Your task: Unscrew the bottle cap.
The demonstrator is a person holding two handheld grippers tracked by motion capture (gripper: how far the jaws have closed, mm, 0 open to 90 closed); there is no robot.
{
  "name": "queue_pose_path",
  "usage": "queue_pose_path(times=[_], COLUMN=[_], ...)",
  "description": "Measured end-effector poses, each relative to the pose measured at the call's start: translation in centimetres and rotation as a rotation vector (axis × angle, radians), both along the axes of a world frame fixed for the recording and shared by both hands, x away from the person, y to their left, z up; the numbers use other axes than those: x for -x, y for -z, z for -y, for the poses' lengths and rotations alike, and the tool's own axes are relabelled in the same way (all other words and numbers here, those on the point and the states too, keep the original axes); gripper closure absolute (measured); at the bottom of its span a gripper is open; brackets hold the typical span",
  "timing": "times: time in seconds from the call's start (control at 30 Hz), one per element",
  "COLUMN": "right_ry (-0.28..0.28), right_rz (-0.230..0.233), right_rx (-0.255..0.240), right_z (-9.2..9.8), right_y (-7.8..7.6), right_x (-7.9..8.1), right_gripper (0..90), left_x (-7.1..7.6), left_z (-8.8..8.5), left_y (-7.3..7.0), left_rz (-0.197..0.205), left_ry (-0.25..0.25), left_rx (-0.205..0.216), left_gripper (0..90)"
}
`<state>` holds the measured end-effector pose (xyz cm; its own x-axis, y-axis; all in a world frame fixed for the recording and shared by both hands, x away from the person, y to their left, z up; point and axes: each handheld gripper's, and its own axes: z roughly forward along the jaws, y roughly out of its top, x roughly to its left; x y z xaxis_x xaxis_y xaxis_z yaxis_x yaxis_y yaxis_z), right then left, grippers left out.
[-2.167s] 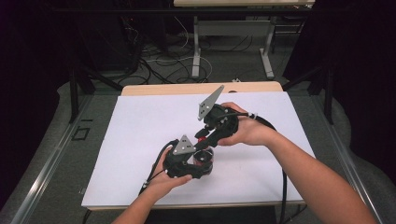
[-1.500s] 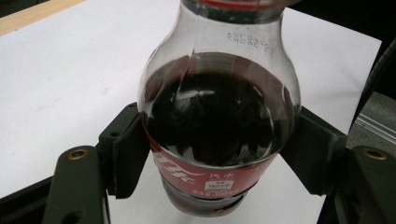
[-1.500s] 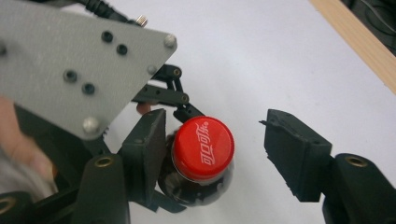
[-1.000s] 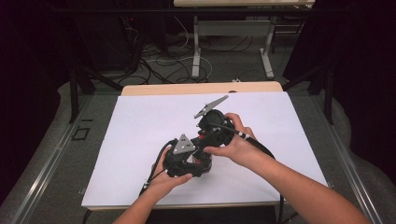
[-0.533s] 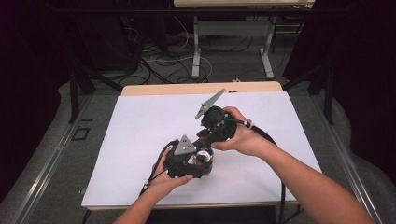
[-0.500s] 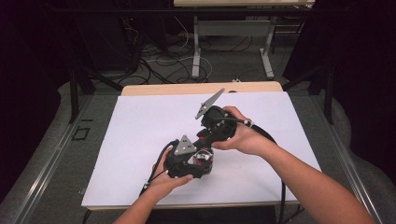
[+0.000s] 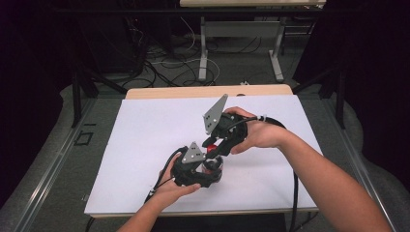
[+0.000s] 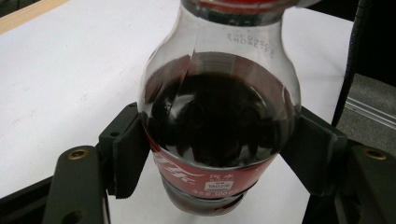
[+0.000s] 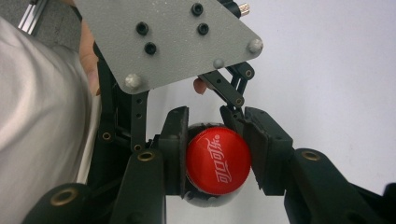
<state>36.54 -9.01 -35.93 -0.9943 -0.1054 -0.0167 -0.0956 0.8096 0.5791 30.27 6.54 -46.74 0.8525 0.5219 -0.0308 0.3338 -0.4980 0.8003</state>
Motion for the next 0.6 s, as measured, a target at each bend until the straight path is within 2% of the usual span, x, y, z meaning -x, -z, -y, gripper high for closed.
queue_pose_path(times=[0.03, 0.07, 0.1, 0.17, 0.2, 0.23, 0.27, 0.3, 0.4, 0.43, 0.47, 0.53, 0.57, 0.6], right_ry=[0.013, 0.044, 0.073, 0.138, 0.244, 0.279, 0.279, 0.305, 0.408, 0.482, 0.482, 0.586, 0.618, 0.650], right_rz=[-0.001, -0.016, -0.023, -0.037, -0.026, -0.032, -0.032, -0.025, -0.032, 0.006, 0.006, 0.011, 0.005, 0.027], right_rx=[0.002, 0.001, 0.001, -0.007, -0.019, -0.020, -0.020, -0.023, -0.033, -0.048, -0.048, -0.075, -0.078, -0.088], right_z=[0.0, -0.1, -0.1, -0.1, -0.2, -0.3, -0.3, -0.3, -0.6, -0.7, -0.7, -0.9, -1.0, -1.1], right_y=[0.0, 0.0, 0.0, -0.2, -0.3, -0.4, -0.4, -0.5, -0.7, -0.8, -0.8, -0.8, -0.7, -0.6], right_x=[0.0, 0.1, 0.0, 0.2, 0.5, 0.6, 0.6, 0.8, 1.4, 1.9, 1.9, 2.5, 2.8, 3.0], right_gripper=[60.6, 56.3, 48.1, 42.4, 37.8, 36.7, 36.7, 36.6, 36.2, 35.5, 35.5, 36.2, 36.7, 36.7], left_x=[0.0, 0.0, -0.1, -0.2, -0.2, -0.2, -0.3, -0.3, -0.4, -0.4, -0.3, -0.4, -0.4, -0.5], left_z=[0.0, 0.0, -0.1, -0.2, -0.2, -0.3, -0.3, -0.4, -0.6, -0.6, -0.5, -0.6, -0.6, -0.6], left_y=[0.0, 0.0, 0.0, -0.1, -0.1, -0.2, -0.1, -0.1, -0.2, -0.2, -0.2, -0.2, -0.2, -0.2], left_rz=[-0.001, -0.008, -0.004, -0.001, 0.001, -0.003, 0.006, 0.008, 0.007, 0.009, 0.006, 0.009, 0.009, 0.010], left_ry=[-0.002, -0.005, -0.009, -0.017, -0.026, -0.033, -0.046, -0.054, -0.071, -0.076, -0.081, -0.089, -0.090, -0.090], left_rx=[0.002, 0.007, 0.006, 0.010, 0.014, 0.017, 0.026, 0.027, 0.035, 0.037, 0.044, 0.041, 0.039, 0.037], left_gripper=[30.1, 30.1, 30.1, 30.1, 30.1, 30.1, 30.1, 30.1, 30.1, 30.1, 30.1, 30.1, 30.1, 30.1])
